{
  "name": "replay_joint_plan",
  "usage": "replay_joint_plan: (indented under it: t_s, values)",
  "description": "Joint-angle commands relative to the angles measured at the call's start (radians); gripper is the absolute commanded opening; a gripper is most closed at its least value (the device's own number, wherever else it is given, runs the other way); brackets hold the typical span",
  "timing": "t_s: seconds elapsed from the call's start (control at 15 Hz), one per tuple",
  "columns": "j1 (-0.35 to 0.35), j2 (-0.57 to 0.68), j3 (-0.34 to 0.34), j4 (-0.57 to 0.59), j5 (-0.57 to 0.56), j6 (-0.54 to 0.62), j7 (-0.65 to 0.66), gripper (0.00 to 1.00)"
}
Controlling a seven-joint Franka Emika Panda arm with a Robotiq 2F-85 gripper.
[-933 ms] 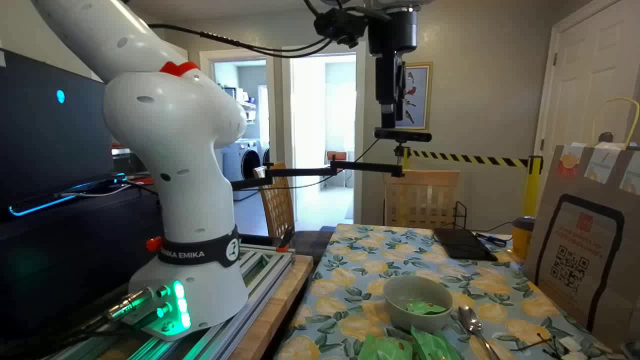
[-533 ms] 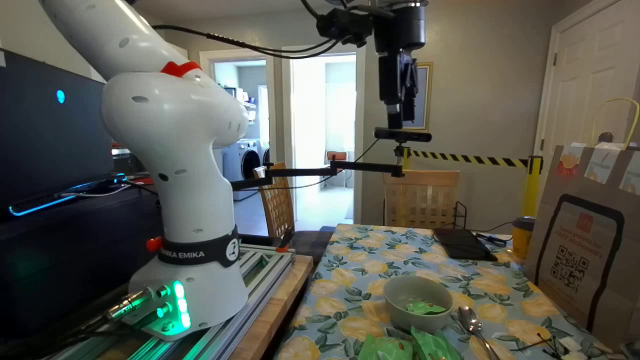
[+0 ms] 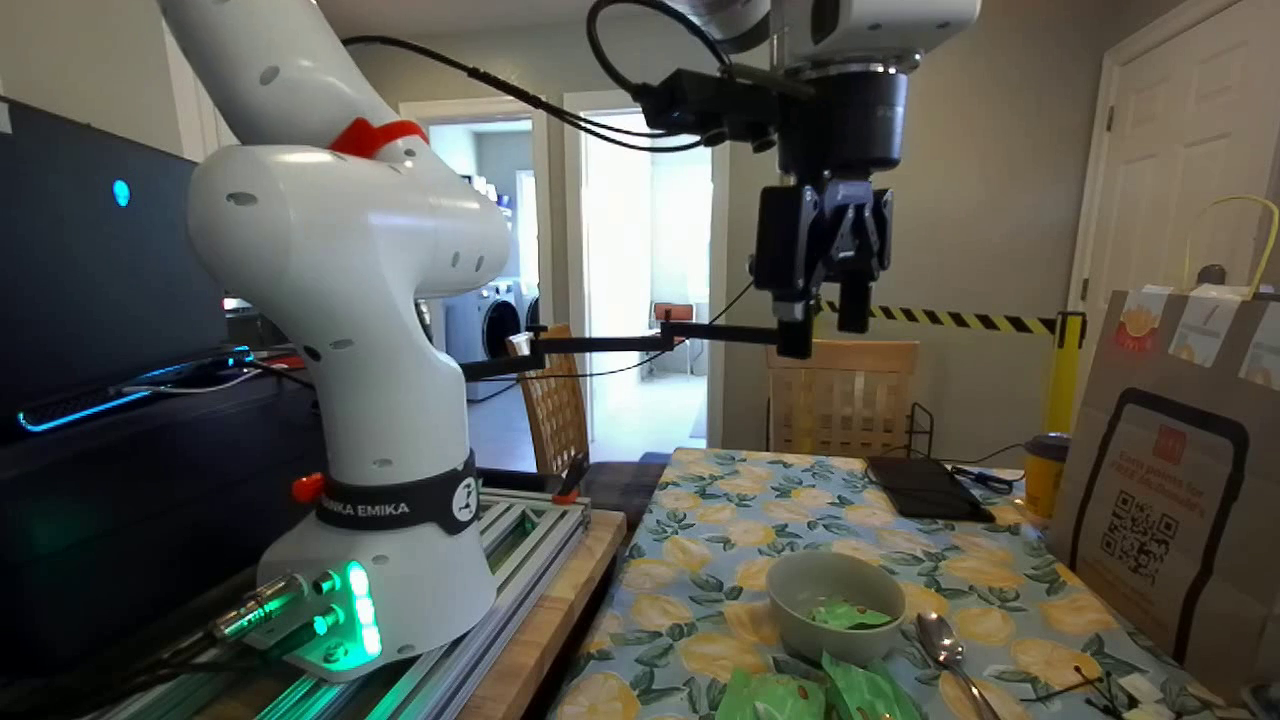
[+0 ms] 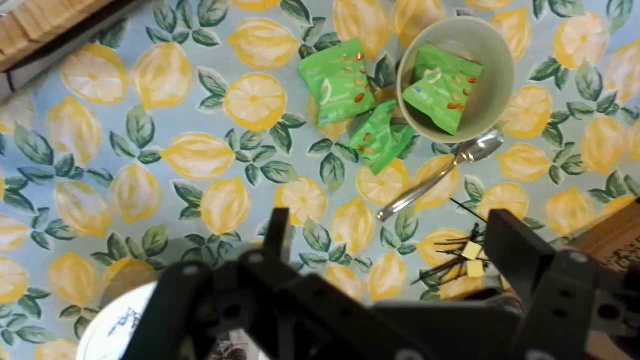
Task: Take the green packet in the grey bowl out and place it on the table then pick up two green packets and place them in the grey bowl
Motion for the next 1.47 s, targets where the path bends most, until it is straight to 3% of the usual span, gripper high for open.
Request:
replay_joint_plan:
  t_s: [0.0,0.53,1.0,1.4]
  values:
    - [-0.004,0.08,-0.029,0.004,-0.062,-0.014,-0.046,1.0]
    - [0.06,0.182,-0.06,-0.01,-0.079,0.074,-0.23,1.0]
    - [0.064,0.172,-0.057,0.003,-0.083,0.046,-0.202,1.0]
    - [0.125,0.318,0.016,0.037,-0.217,0.1,-0.238,1.0]
